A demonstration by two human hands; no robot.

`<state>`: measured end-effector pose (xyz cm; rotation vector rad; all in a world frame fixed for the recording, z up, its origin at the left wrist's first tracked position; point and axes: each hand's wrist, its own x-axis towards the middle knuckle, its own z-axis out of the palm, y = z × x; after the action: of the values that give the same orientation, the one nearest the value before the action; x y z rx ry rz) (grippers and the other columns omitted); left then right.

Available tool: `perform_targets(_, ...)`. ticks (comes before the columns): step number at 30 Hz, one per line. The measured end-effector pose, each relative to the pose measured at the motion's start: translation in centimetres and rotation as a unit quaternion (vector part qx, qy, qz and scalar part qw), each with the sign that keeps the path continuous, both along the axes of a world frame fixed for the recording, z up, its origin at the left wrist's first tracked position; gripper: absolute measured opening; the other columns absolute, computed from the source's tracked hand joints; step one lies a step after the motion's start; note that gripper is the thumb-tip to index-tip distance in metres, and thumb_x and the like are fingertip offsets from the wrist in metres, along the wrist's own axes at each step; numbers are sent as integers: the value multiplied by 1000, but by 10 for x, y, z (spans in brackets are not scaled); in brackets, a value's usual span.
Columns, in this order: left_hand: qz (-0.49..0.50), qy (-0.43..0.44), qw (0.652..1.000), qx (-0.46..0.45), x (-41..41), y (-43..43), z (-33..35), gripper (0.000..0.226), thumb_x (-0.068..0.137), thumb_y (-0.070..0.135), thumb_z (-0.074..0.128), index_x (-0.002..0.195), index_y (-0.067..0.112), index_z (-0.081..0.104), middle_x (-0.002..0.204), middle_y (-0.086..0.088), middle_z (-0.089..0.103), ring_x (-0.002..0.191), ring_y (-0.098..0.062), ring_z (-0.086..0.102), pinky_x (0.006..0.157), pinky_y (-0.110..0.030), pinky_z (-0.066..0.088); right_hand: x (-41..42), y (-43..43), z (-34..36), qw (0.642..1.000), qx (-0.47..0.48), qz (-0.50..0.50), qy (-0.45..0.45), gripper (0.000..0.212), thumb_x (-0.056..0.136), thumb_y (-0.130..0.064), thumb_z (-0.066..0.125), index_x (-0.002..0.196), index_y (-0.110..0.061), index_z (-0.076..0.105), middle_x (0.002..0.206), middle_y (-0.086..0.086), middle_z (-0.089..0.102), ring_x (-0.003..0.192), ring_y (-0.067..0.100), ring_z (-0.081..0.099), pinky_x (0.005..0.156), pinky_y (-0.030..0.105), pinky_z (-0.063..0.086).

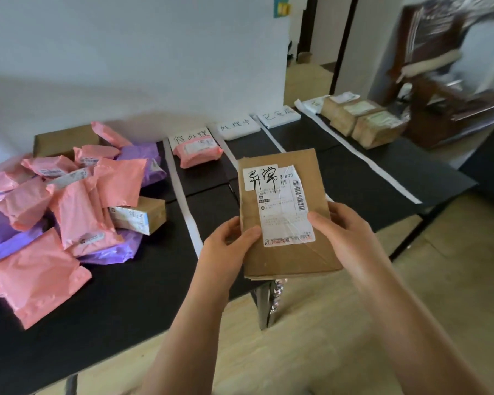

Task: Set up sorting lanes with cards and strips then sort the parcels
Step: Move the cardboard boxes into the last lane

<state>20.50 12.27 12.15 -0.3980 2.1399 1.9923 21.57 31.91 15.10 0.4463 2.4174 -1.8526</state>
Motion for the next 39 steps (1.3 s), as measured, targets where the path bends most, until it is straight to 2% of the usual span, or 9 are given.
perform_targets(2,-15,-3,1000,-7,-4,37,-4,47,86,47,69,129,42,52,103,19,64,84,-1,64,46,-8,46,0,35,-3,1000,-5,-26,-1,32,93,-40,65,123,-32,58,103,-14,70,98,8,67,82,34,55)
perform_targets(4,-34,-3,999,-20,-8,71,-8,45,85,47,70,126,46,50,101,22,63,84,0,63,46,-9,46,2,67,-7,999,-4,-52,-7,34,93,-39,65,125,-29,58,108,-12,69,101,10,66,86,37,55)
perform_targets(8,-91,-3,995,-51,-25,128,-11,60,84,49,70,139,37,49,109,19,63,91,-3,63,60,-15,49,1,120,-17,994,-14,-105,-23,37,93,-38,66,127,-27,56,111,-10,68,103,13,66,89,42,55)
perform_targets(13,-123,-12,990,-73,-62,182,-26,59,84,45,74,137,31,55,103,20,65,80,6,66,53,-8,48,-19,171,-35,986,-48,-153,-45,35,92,-36,67,125,-29,55,107,-10,70,98,13,68,87,41,57)
perform_targets(17,-148,-45,985,-81,-106,222,-40,64,82,49,73,138,28,51,107,18,62,90,-4,63,55,-13,49,-57,211,-54,982,-50,-171,-58,34,92,-37,67,122,-32,52,110,-9,68,101,14,67,89,43,56)
perform_targets(23,-205,-59,973,-84,-198,286,-55,64,82,48,74,138,28,51,107,19,58,96,-3,58,69,-22,46,-141,274,-77,973,-46,-210,-83,41,92,-35,68,128,-31,49,105,-9,68,91,10,70,68,28,57)
perform_targets(29,-265,-61,957,-100,-276,349,-58,62,85,44,71,141,27,50,124,8,60,113,-14,59,100,-43,49,-206,333,-93,958,-51,-262,-109,38,92,-39,67,123,-34,47,101,-13,66,82,4,68,45,16,50)
perform_targets(35,-291,-62,945,-138,-319,413,-70,65,87,47,68,145,26,47,123,8,61,112,-13,58,101,-43,49,-244,391,-113,947,-47,-291,-126,40,93,-37,67,128,-31,49,101,-12,67,80,5,68,42,15,49)
perform_targets(39,-281,-72,941,-173,-353,462,-81,60,90,44,66,142,21,47,122,7,60,109,-12,59,96,-38,52,-282,438,-129,951,-30,-275,-135,44,94,-39,65,133,-28,48,103,-9,68,83,8,69,53,24,54)
